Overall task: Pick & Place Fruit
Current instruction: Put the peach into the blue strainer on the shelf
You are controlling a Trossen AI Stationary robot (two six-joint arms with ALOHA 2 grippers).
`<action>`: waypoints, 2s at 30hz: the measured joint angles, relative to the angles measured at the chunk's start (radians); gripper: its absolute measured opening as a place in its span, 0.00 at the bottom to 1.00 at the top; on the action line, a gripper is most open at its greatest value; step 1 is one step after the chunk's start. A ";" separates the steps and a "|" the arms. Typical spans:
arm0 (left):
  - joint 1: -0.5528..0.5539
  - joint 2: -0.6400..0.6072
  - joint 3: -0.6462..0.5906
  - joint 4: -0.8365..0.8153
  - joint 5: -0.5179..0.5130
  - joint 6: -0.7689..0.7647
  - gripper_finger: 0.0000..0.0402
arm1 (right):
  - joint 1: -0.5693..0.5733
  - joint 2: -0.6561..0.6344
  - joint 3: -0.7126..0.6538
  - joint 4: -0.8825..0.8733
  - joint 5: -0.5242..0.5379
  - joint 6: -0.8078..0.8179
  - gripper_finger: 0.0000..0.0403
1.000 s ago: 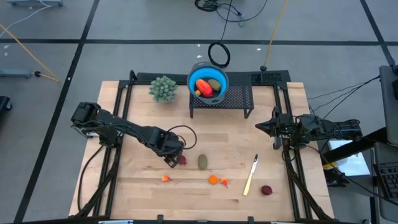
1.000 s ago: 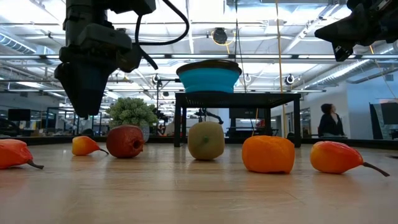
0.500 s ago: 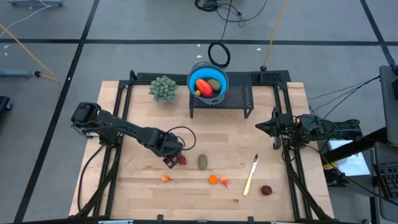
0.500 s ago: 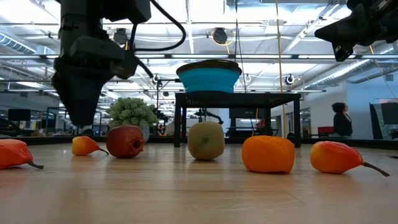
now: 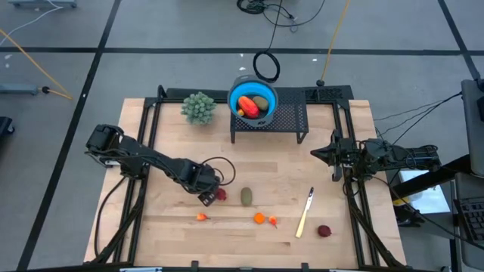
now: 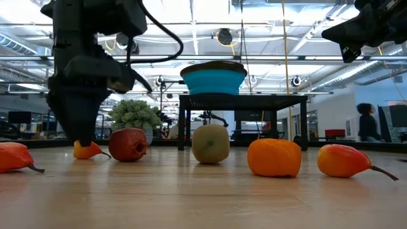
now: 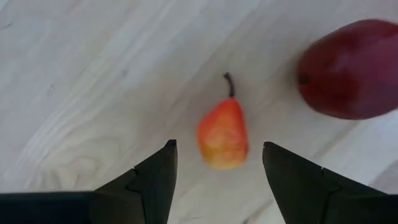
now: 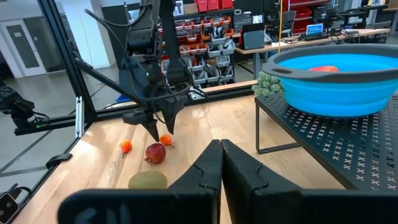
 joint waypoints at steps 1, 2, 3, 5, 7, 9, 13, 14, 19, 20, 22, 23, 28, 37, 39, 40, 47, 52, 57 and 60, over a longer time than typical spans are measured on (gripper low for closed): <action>0.000 0.000 -0.005 0.000 0.000 0.001 0.59 | 0.000 0.000 0.000 0.000 0.000 0.000 0.00; 0.000 0.000 -0.011 0.004 0.000 0.001 0.59 | 0.000 0.000 0.000 0.000 0.000 0.000 0.00; 0.000 0.000 -0.018 0.015 -0.004 0.001 0.59 | 0.000 0.000 0.000 0.000 0.000 0.000 0.00; 0.000 0.000 -0.034 0.051 -0.017 0.002 0.59 | 0.000 0.000 0.000 0.000 0.000 0.000 0.00; 0.000 0.000 -0.043 0.080 -0.030 0.000 0.59 | 0.000 0.000 0.000 0.000 0.000 0.000 0.00; 0.000 0.000 -0.045 0.090 -0.038 0.004 0.59 | 0.000 0.000 0.000 0.001 0.000 0.000 0.00; 0.000 0.000 -0.045 0.091 -0.061 0.023 0.59 | 0.000 0.000 0.000 0.011 0.000 0.000 0.00; 0.000 0.000 -0.045 0.091 -0.061 0.033 0.59 | 0.000 0.000 0.000 0.013 0.000 0.000 0.00; -0.002 0.046 -0.043 0.097 -0.056 0.059 0.59 | 0.000 0.000 0.000 0.015 0.000 0.000 0.00; -0.002 0.057 -0.040 0.107 -0.050 0.064 0.59 | 0.000 0.000 0.000 0.015 0.000 0.000 0.00; -0.002 0.077 -0.040 0.109 -0.041 0.064 0.59 | 0.000 0.000 0.000 0.015 0.000 0.000 0.00; -0.002 0.084 -0.039 0.110 -0.040 0.062 0.59 | 0.000 0.000 0.000 0.016 0.000 0.001 0.00; -0.002 0.086 -0.039 0.111 -0.045 0.056 0.58 | 0.000 0.000 0.000 0.016 0.000 0.007 0.00; -0.002 0.091 -0.013 0.103 -0.041 0.056 0.38 | 0.000 0.000 0.000 0.016 0.000 0.008 0.00; -0.003 0.092 0.002 0.096 -0.044 0.071 0.33 | 0.000 0.000 0.000 0.016 0.000 0.008 0.00; -0.003 0.093 0.007 0.092 -0.045 0.080 0.31 | 0.000 0.000 0.000 0.016 0.000 0.008 0.00; -0.003 0.097 0.043 -0.013 -0.045 0.095 0.24 | 0.000 0.000 0.000 0.016 0.000 0.008 0.00; -0.001 0.097 0.088 -0.171 -0.054 0.097 0.25 | 0.000 0.000 0.000 0.016 0.000 0.008 0.00; 0.009 0.097 0.157 -0.270 -0.056 0.118 0.25 | 0.000 0.000 0.000 0.016 0.000 0.008 0.00; 0.008 0.095 0.205 -0.266 -0.077 0.155 0.25 | 0.000 0.000 0.000 0.016 0.000 0.008 0.00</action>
